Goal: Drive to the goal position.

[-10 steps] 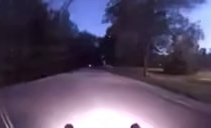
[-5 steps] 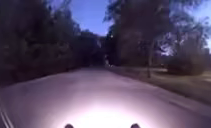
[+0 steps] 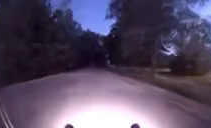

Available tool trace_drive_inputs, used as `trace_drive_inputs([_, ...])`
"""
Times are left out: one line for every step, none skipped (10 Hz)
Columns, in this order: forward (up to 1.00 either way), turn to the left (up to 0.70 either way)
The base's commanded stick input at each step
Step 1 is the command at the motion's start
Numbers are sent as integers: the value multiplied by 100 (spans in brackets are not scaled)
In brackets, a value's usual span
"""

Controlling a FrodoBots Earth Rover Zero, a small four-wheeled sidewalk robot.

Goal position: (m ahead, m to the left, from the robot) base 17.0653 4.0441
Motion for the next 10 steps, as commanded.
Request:
trace_drive_inputs([100, 40])
trace_drive_inputs([100, 40])
trace_drive_inputs([100, 40])
trace_drive_inputs([100, 22])
trace_drive_inputs([100, 2])
trace_drive_inputs([100, 0])
trace_drive_inputs([100, 0])
trace_drive_inputs([100, 0])
trace_drive_inputs([100, 0])
trace_drive_inputs([100, 0])
